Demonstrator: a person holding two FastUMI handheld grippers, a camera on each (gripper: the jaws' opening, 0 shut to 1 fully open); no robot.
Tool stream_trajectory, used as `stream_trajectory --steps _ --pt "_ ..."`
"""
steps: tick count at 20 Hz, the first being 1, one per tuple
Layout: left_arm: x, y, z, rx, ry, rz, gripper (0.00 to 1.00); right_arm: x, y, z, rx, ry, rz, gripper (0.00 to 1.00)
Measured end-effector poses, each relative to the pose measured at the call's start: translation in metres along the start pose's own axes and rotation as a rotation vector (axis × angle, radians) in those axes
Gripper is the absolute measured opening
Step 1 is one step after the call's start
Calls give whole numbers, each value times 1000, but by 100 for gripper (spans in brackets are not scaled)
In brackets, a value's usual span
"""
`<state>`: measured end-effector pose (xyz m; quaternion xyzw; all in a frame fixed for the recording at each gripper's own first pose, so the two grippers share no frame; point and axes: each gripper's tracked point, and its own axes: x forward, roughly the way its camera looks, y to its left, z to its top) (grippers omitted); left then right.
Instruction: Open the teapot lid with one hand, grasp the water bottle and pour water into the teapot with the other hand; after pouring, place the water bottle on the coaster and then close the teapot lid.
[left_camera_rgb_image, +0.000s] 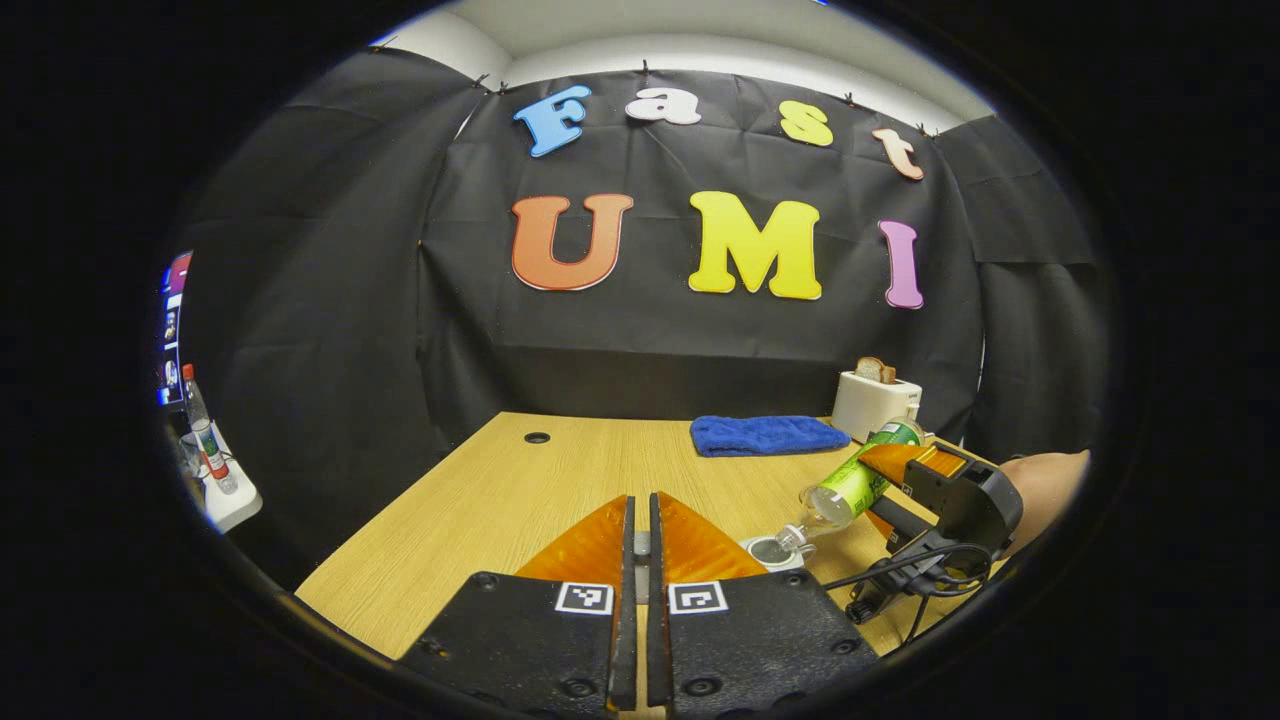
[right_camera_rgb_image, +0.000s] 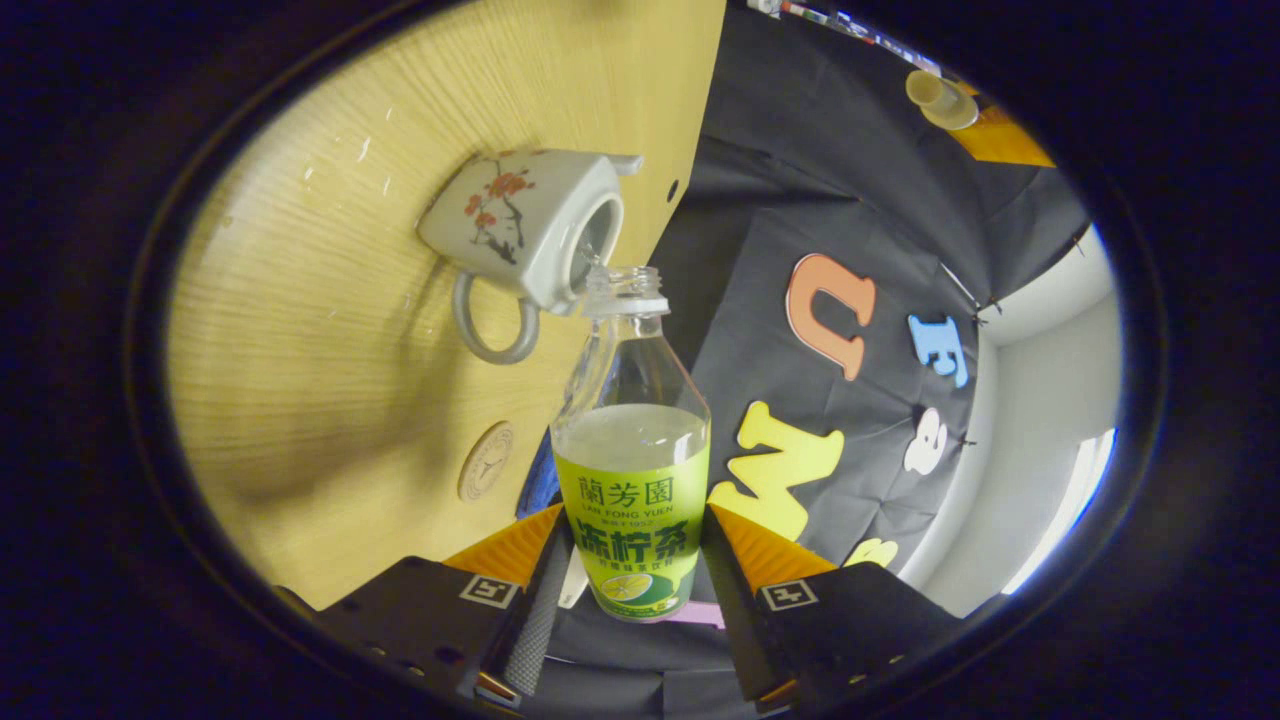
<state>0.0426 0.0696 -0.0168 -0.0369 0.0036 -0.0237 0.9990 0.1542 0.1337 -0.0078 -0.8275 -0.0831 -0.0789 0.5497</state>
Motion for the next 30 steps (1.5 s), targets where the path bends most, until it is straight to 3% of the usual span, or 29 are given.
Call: stream_trajectory --steps 21,30 --pt "2 5 -6 29 20 27 6 -8 -35 10 -145 -30 -163 72" --pt "4 7 -8 27 26 31 6 -11 -39 9 -169 -27 -190 72"
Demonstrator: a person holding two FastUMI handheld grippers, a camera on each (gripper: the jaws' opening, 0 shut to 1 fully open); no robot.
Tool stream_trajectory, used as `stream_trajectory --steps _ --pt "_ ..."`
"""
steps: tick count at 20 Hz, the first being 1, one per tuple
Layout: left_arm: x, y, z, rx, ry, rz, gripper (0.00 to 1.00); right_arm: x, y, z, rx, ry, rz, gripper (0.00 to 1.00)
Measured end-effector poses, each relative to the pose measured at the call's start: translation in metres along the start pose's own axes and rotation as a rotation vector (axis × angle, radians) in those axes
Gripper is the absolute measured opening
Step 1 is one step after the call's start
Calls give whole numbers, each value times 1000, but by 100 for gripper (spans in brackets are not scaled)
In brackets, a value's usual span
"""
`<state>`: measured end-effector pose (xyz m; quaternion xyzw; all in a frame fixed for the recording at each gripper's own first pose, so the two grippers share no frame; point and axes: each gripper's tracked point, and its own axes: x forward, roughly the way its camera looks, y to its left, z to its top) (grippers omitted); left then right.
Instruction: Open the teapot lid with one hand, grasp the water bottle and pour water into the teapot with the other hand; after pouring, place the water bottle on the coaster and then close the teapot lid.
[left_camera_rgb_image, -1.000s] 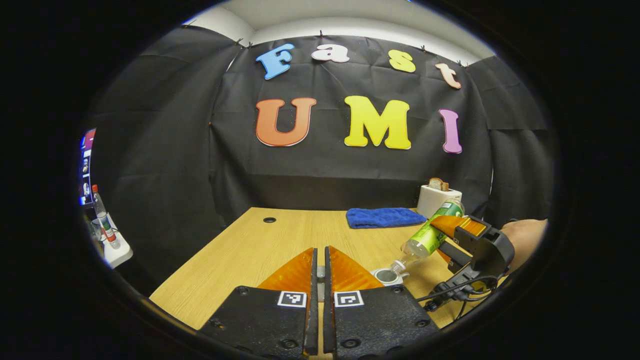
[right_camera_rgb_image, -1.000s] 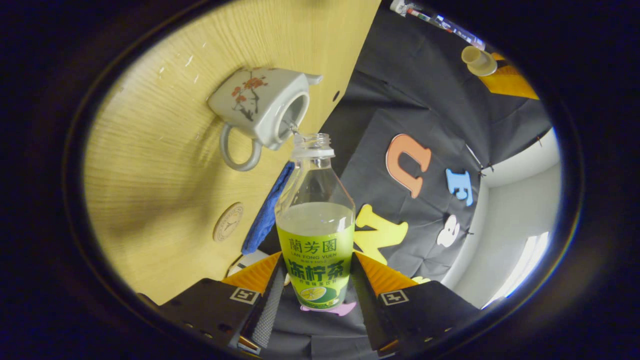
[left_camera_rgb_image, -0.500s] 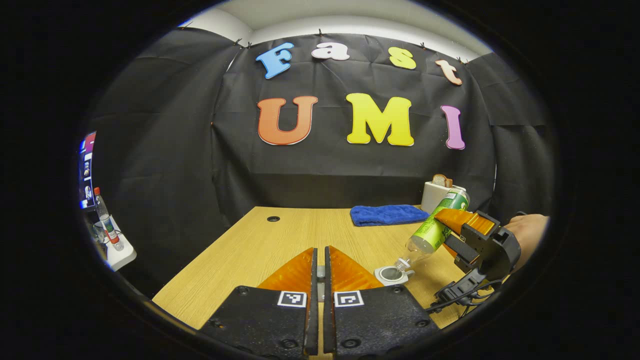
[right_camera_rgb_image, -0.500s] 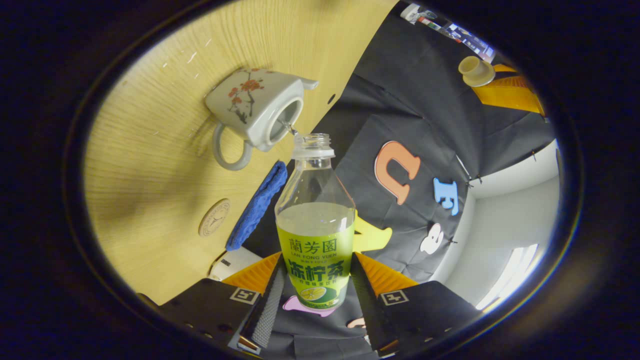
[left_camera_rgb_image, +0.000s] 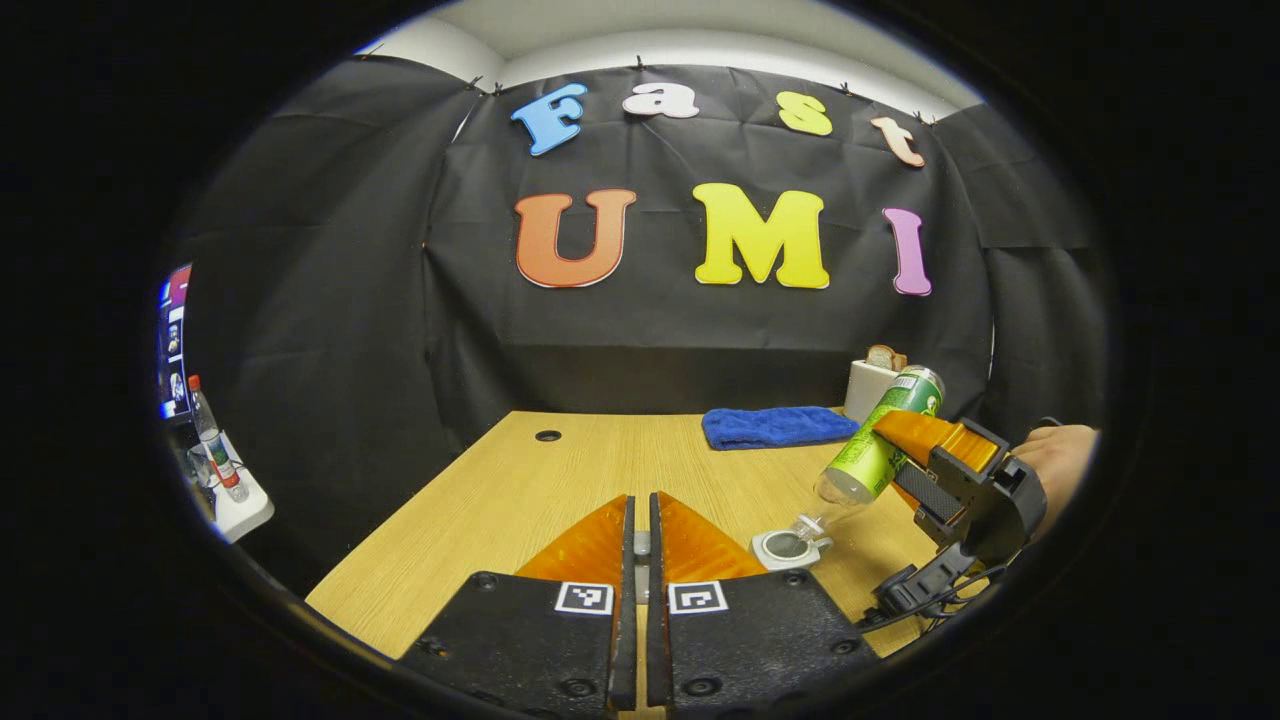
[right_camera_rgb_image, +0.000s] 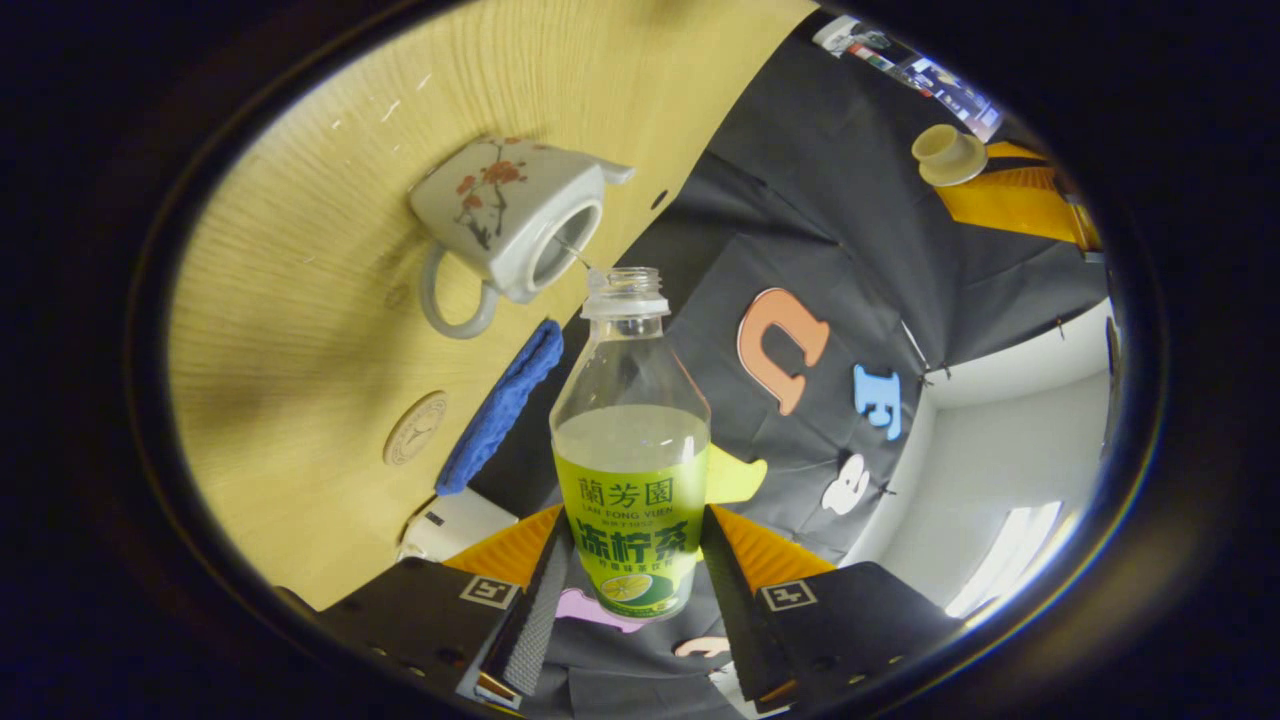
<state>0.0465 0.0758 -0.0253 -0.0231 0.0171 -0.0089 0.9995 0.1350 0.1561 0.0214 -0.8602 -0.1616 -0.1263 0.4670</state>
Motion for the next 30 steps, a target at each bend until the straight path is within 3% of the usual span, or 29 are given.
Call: stream_trajectory --steps 7,12,17,21,25,30 --pt "2 3 -2 -3 4 4 6 1 2 -2 25 14 -9 72" --pt "3 4 -1 3 1 16 6 -2 27 -4 220 42 62 72" --pt "5 -8 3 -5 -11 3 6 -6 51 -16 574 72 116 72" --pt "9 -20 6 0 -31 3 6 -12 70 -34 930 93 155 75" --pt "13 -34 10 -10 -53 3 6 -17 75 -55 1297 112 185 72" --pt "20 -56 7 -8 -55 -2 6 -9 81 -89 1658 146 218 72"
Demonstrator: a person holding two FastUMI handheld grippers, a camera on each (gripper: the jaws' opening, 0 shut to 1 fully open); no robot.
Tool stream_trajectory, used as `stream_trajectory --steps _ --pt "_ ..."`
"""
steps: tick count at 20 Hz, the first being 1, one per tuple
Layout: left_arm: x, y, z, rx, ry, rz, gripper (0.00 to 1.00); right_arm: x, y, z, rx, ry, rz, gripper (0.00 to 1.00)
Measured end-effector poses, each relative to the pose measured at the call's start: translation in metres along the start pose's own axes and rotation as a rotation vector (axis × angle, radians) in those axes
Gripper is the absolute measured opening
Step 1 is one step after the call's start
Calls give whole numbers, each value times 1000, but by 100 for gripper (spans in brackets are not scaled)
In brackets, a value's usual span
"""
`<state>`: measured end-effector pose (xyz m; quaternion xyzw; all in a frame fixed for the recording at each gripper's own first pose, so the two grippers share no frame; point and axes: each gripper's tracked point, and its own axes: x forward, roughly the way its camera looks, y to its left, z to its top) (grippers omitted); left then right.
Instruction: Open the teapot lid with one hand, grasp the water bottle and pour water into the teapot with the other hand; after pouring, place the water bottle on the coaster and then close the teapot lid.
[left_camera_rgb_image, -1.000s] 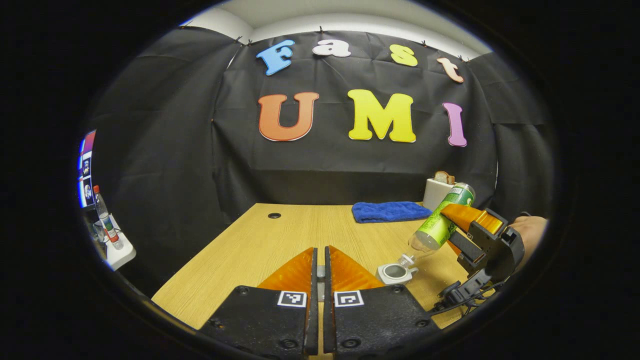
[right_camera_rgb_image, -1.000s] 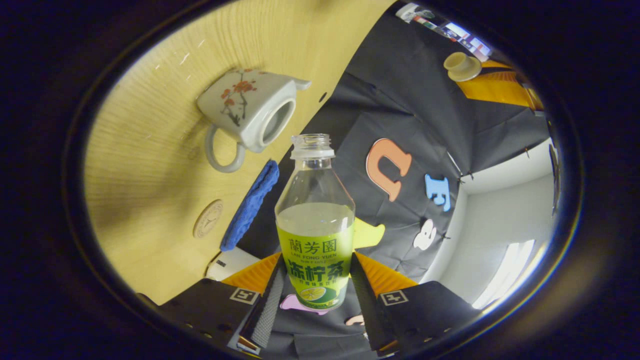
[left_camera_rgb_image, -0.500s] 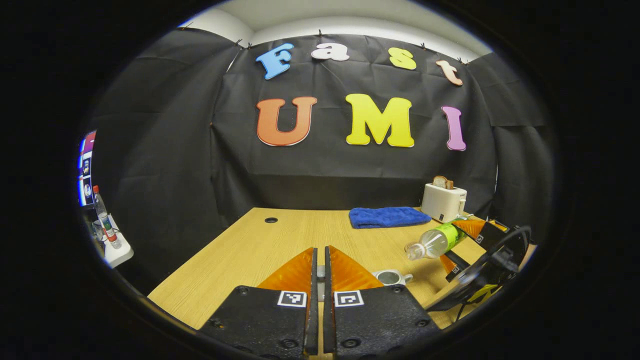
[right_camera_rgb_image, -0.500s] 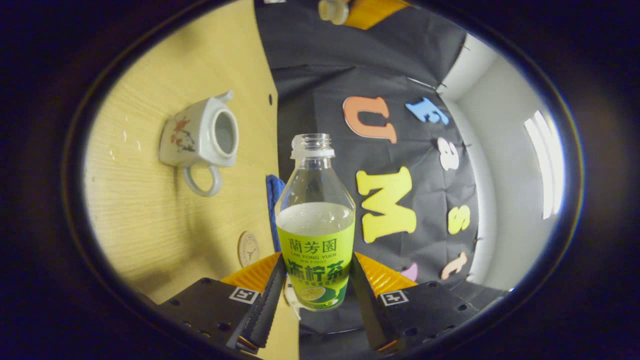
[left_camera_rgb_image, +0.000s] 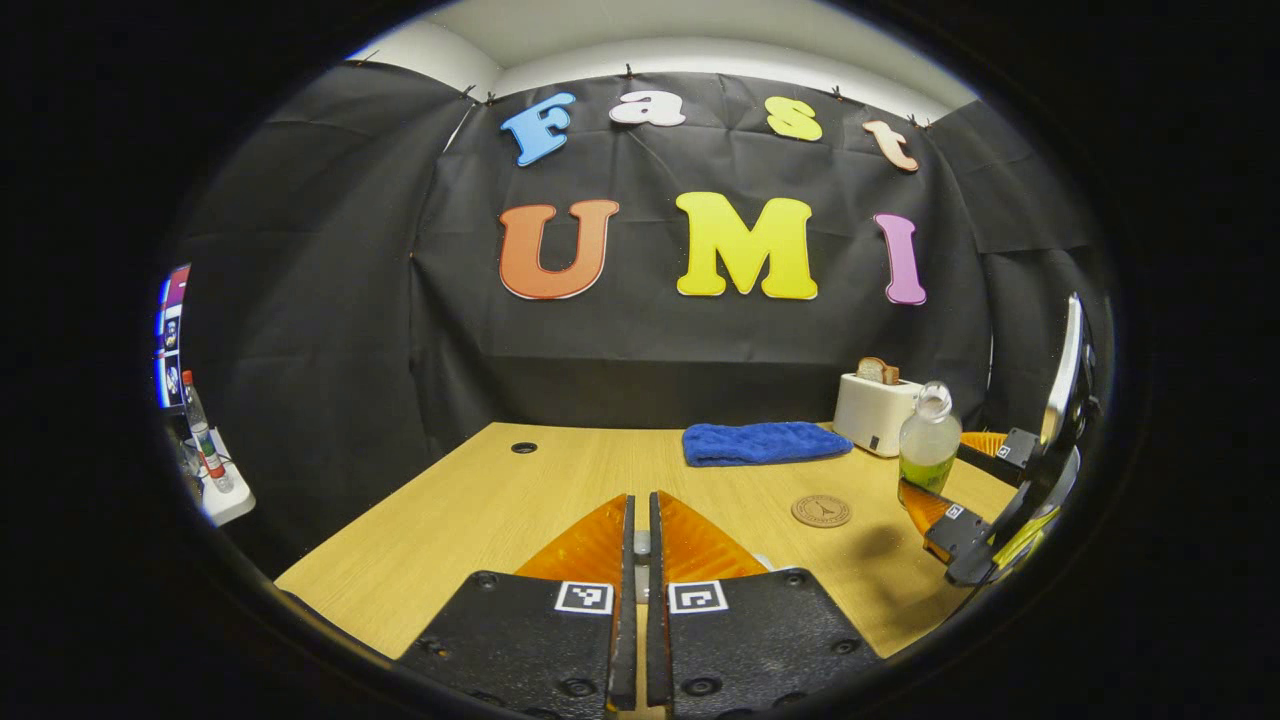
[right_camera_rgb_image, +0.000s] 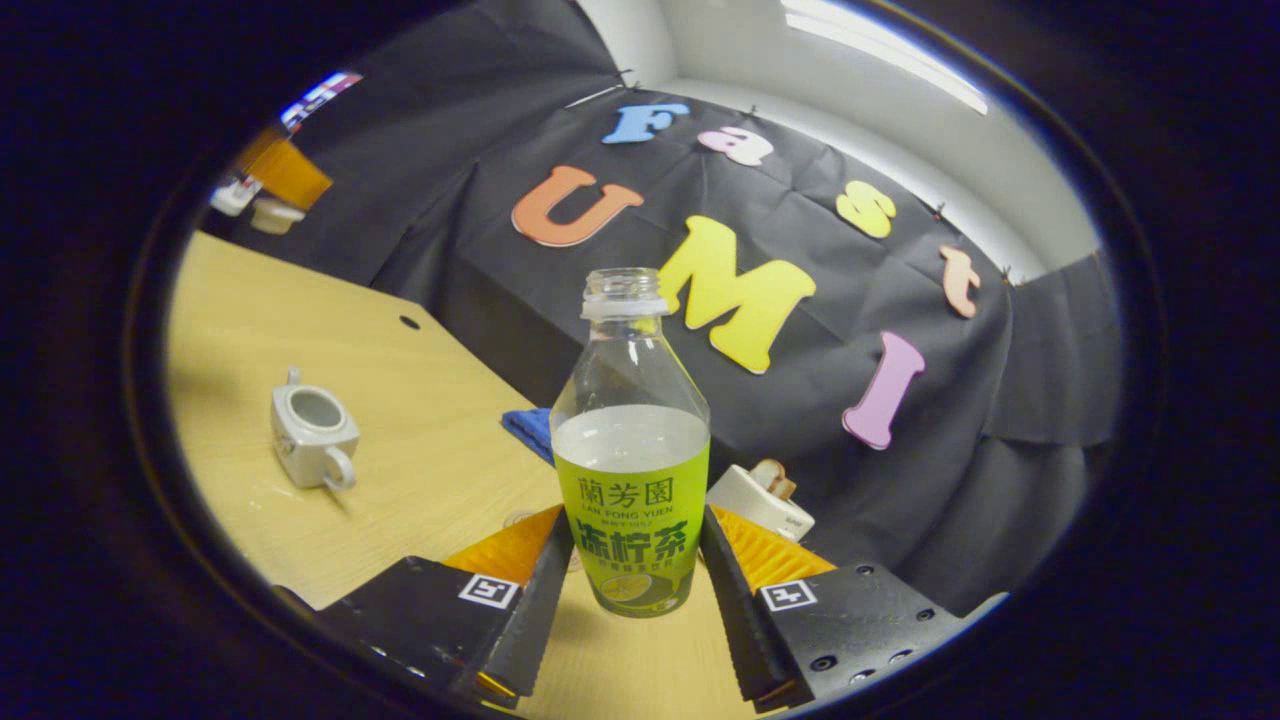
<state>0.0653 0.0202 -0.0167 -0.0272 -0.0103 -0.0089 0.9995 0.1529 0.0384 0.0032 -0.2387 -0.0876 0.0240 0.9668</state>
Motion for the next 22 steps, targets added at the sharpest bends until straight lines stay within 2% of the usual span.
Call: stream_trajectory --steps 5,8,12,17,21,22 --pt "0 -9 4 19 -22 27 6 24 -16 -5 285 62 57 74" --pt "-5 -13 13 9 -52 50 6 48 -18 -4 381 91 85 72" --pt "0 -20 15 21 -80 68 6 81 15 -9 501 165 178 74" --pt "14 -23 -9 36 -22 61 6 114 49 -29 519 226 230 72" --pt "19 -20 -17 35 -4 65 6 126 52 -40 517 214 229 74" --pt "20 -21 -20 37 2 64 6 124 53 -38 532 210 250 75"
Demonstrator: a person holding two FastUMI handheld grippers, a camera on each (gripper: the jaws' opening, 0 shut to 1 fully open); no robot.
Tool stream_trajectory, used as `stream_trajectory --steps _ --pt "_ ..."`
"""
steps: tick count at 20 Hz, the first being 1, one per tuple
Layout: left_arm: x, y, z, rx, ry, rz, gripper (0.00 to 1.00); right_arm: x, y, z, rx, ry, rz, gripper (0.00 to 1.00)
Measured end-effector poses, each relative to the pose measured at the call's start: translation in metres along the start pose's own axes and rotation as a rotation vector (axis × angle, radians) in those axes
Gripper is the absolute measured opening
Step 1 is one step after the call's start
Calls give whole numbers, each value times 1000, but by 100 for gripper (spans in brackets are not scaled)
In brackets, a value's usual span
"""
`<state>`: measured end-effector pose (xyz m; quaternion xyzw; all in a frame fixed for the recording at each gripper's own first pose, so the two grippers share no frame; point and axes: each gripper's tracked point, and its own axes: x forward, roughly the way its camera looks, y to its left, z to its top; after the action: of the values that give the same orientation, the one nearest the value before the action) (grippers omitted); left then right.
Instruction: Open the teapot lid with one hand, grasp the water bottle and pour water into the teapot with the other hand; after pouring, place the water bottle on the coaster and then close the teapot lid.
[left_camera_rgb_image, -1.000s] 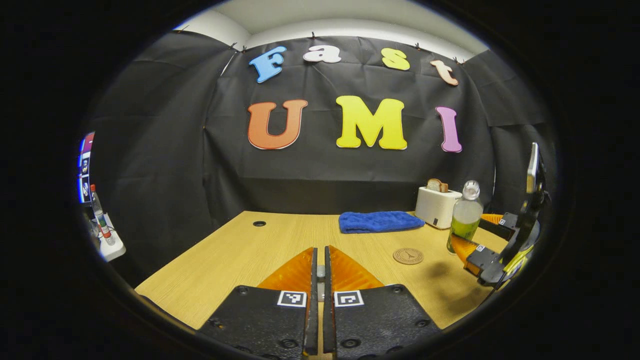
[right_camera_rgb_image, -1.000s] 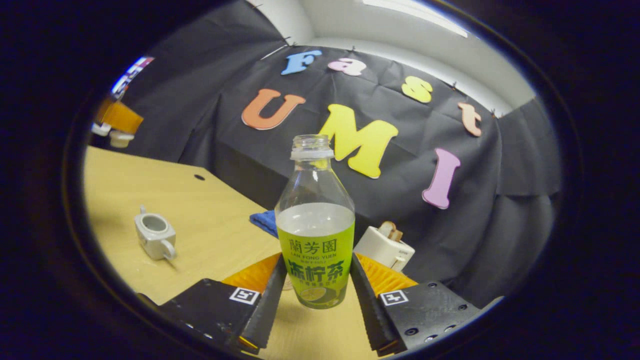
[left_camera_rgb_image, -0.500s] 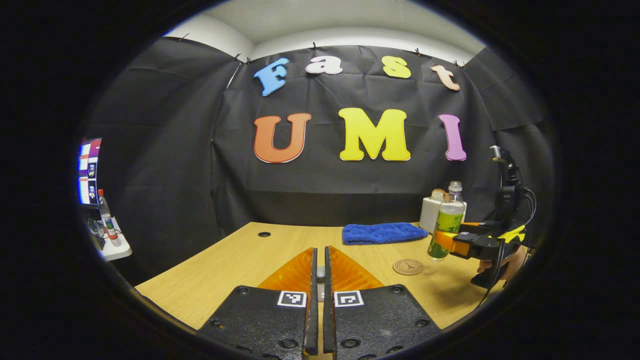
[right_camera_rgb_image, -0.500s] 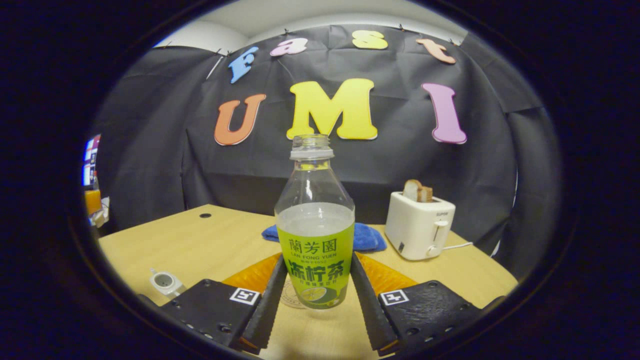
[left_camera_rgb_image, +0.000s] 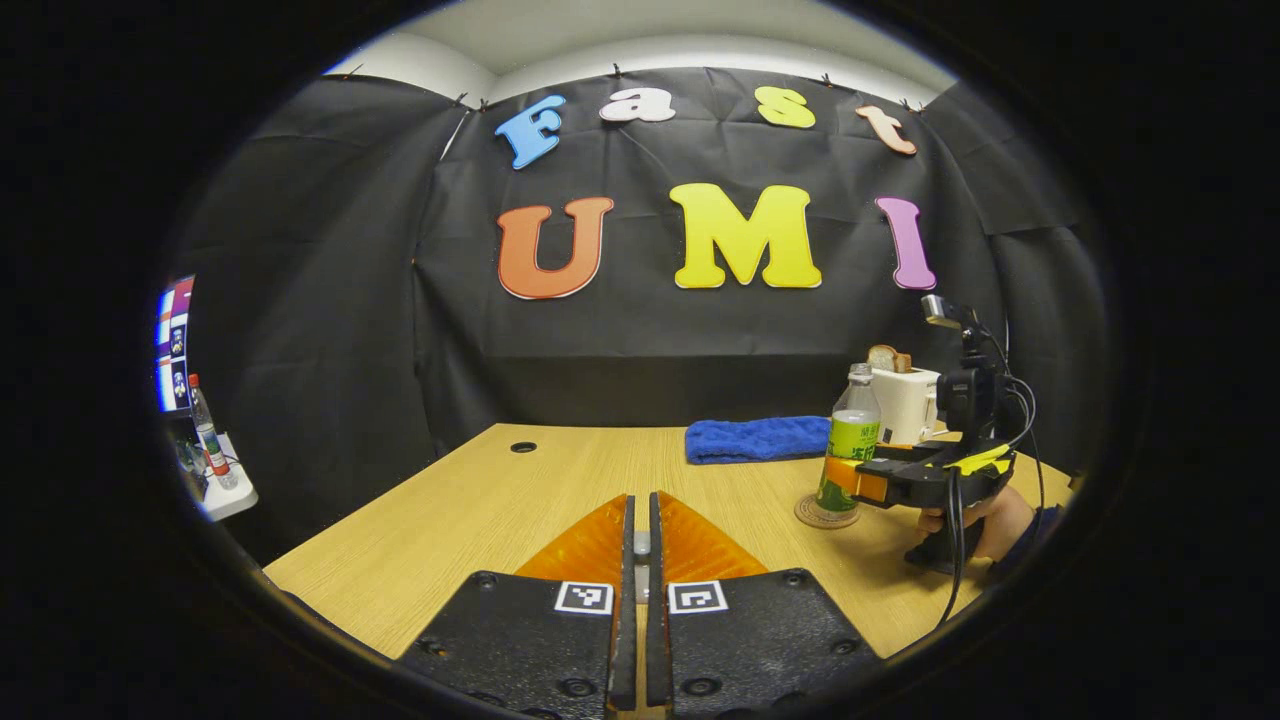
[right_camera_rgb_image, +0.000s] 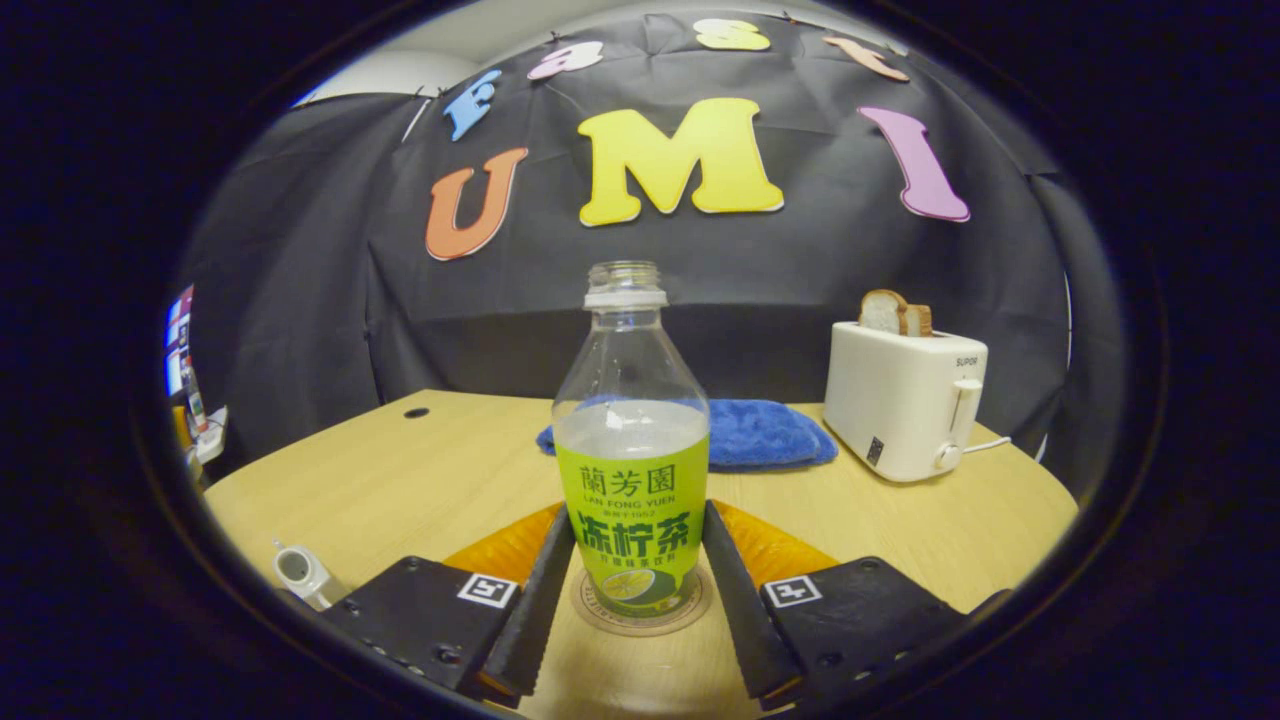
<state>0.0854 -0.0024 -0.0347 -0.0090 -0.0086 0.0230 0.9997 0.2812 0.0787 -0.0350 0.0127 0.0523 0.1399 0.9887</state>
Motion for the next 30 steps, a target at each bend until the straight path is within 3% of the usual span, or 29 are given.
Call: stream_trajectory --steps 2,3,5,6,8,9,10,12,15,18,24,27,30 --pt "5 -1 -3 6 6 -3 6 -5 0 1 14 8 28 78" --pt "5 -4 -6 10 10 -9 6 -8 -4 -1 10 15 22 88" --pt "11 -12 -7 9 9 -29 6 -18 -13 -2 18 16 7 97" --pt "13 -18 -7 6 6 -47 6 -25 -16 -5 25 18 0 94" --pt "20 -29 -11 -9 8 -78 6 -41 -24 -12 24 41 -16 96" --pt "25 -36 -12 -25 8 -98 6 -52 -27 -20 10 60 -37 92" --pt "29 -43 -17 -38 19 -118 6 -64 -27 -22 6 50 -39 96" --pt "41 -46 -23 -50 28 -126 6 -94 -23 -20 -53 12 -26 96" --pt "53 -51 -30 -82 32 -143 6 -136 -29 -9 -158 -82 -85 96" --pt "60 -57 -34 -104 26 -164 6 -161 -30 12 -121 -187 -103 95" --pt "61 -72 -59 -28 77 -155 6 -186 -50 0 -55 -230 -57 95" --pt "62 -62 -55 62 52 -84 6 -188 -61 -7 -26 -212 -54 95" --pt "62 -60 -58 70 54 -64 6 -185 -64 -19 -13 -190 -34 96"
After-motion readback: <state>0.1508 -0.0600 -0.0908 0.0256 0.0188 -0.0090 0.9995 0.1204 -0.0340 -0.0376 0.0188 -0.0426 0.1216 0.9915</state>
